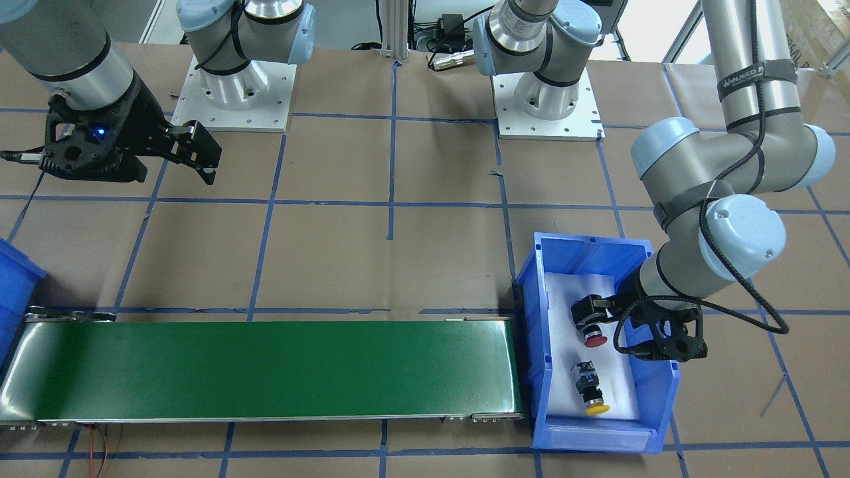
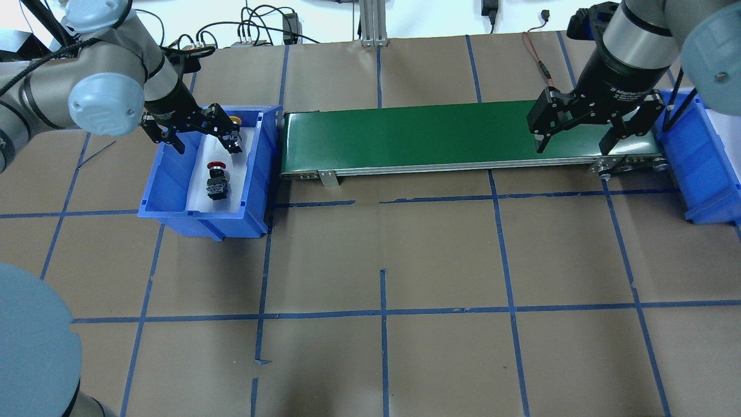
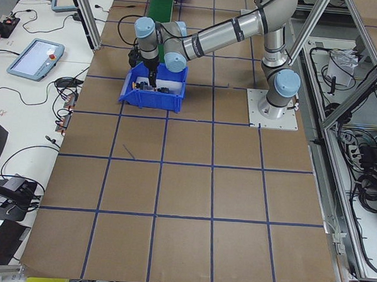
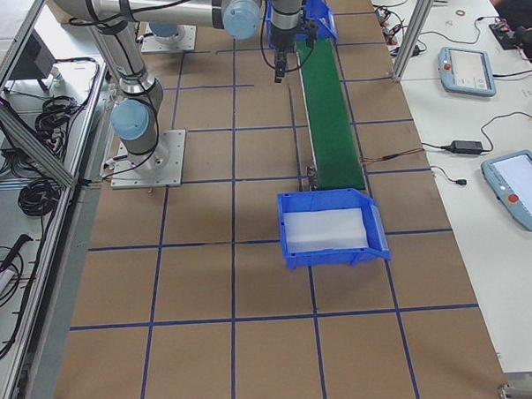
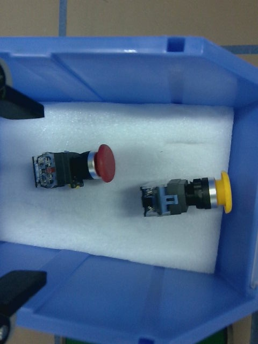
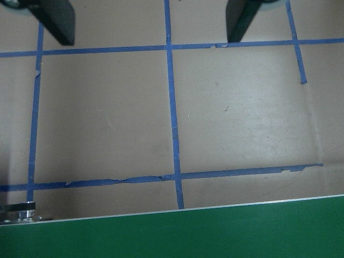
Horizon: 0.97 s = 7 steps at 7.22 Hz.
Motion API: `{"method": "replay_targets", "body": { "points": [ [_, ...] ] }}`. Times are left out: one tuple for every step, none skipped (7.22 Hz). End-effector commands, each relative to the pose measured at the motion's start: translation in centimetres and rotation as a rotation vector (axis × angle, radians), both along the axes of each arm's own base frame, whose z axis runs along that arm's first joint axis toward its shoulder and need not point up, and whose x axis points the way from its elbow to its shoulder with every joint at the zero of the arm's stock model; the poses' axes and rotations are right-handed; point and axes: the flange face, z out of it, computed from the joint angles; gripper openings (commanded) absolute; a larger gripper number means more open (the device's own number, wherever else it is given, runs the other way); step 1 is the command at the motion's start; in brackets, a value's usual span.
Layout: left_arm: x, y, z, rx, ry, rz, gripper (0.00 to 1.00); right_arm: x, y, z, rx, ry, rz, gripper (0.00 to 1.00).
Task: Transport two buttons from left to right
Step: 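Lower the left gripper into the blue bin onto the red-capped button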
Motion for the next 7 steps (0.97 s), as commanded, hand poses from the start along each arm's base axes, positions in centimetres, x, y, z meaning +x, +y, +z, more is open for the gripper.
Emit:
{"method": "replay_targets", "body": {
  "points": [
    [0.0,1.7,-3.7,0.038,0.000,0.002,0.98,0.0,0.0,0.0,0.000,0.000,-0.005,1.00],
    [-0.2,2.6,-5.1,0.050,0.007,0.006,0.97,0.1,0.0,-0.1,0.002,0.000,-0.003,1.00],
    [-0.3,3.1,-6.0,0.059,0.006,-0.001,0.96,0.1,0.0,0.0,-0.001,0.000,-0.005,1.00],
    [-0.3,3.1,-7.0,0.073,0.007,-0.001,0.93,0.0,0.0,-0.2,0.003,0.000,-0.005,1.00],
    [-0.2,3.0,-8.2,0.094,0.012,0.002,0.75,0.1,0.0,-0.2,0.004,0.000,-0.003,1.00],
    [-0.3,2.7,-7.9,0.086,0.015,0.001,0.46,0.1,0.0,-0.2,0.003,-0.001,-0.002,1.00],
    [-0.2,2.4,-7.1,0.070,0.014,0.000,0.25,0.1,0.0,-0.2,0.003,-0.001,-0.002,1.00]
  ]
}}
